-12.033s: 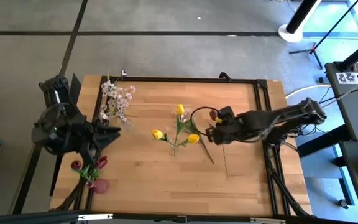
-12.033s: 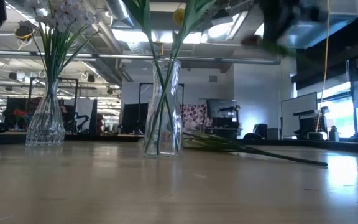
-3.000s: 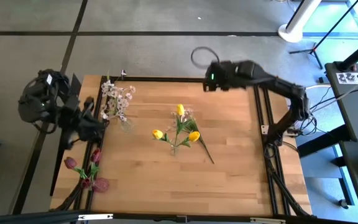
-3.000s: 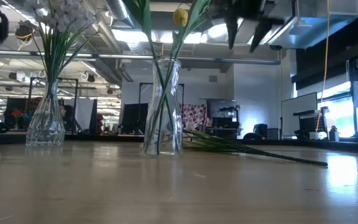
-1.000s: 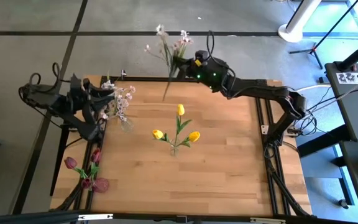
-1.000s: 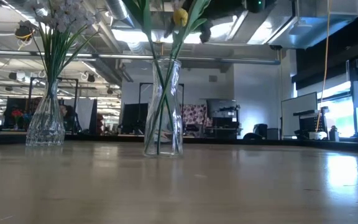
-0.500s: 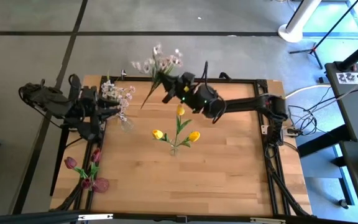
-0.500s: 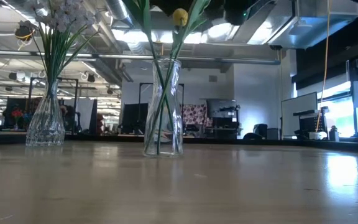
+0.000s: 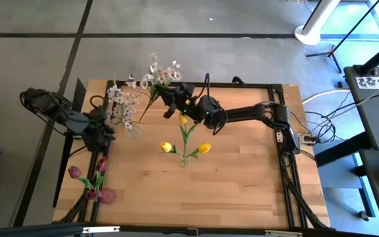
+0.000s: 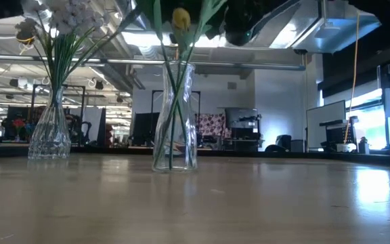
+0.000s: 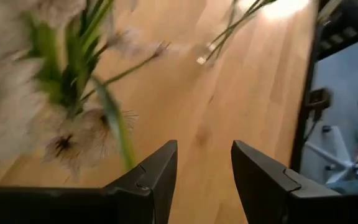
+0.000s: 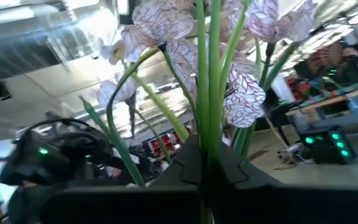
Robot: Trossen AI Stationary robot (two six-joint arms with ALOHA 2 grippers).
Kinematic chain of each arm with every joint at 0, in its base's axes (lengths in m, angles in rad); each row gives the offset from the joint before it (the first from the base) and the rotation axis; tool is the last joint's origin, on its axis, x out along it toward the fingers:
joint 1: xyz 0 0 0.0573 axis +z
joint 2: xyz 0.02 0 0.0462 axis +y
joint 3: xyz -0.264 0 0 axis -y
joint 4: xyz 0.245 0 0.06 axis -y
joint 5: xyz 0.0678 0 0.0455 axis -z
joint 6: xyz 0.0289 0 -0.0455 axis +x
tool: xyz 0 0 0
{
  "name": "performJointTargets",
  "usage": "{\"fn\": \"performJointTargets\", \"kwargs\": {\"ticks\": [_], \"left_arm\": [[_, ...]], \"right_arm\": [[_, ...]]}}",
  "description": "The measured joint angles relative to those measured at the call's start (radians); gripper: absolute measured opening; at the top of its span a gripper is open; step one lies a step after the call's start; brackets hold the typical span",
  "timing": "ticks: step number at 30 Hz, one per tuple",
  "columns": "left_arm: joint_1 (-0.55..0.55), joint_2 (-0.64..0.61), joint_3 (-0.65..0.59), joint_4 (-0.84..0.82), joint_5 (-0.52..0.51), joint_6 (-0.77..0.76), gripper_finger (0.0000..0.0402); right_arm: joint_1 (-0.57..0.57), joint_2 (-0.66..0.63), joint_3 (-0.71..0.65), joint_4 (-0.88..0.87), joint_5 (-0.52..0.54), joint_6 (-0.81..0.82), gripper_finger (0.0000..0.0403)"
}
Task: Sort flowers into vase by color
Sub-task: Put the white flowers into the left transparent vase
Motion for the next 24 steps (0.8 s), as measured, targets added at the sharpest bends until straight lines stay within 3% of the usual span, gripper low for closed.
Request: {"fn": "performJointTargets", "kwargs": {"ticks": [5,12,20,24], "left_arm": [[0.0,-0.002,0.0,-0.026,0.0,-0.015,0.0147],[0.0,-0.002,0.0,0.191,-0.019,0.044,0.0147],[0.0,0.001,0.0,0.497,-0.321,0.308,0.0152],[0.001,0.062,0.001,0.653,-0.397,0.462,0.0176]], "right_arm": [[-0.012,-0.001,0.056,-0.037,-0.046,-0.01,0.0004],[-0.007,-0.007,0.146,-0.122,-0.079,-0.03,0.0004],[0.043,-0.12,0.28,-0.549,-0.09,-0.1,0.0004],[0.091,-0.133,0.385,-0.767,-0.132,-0.101,0.0004]]}}
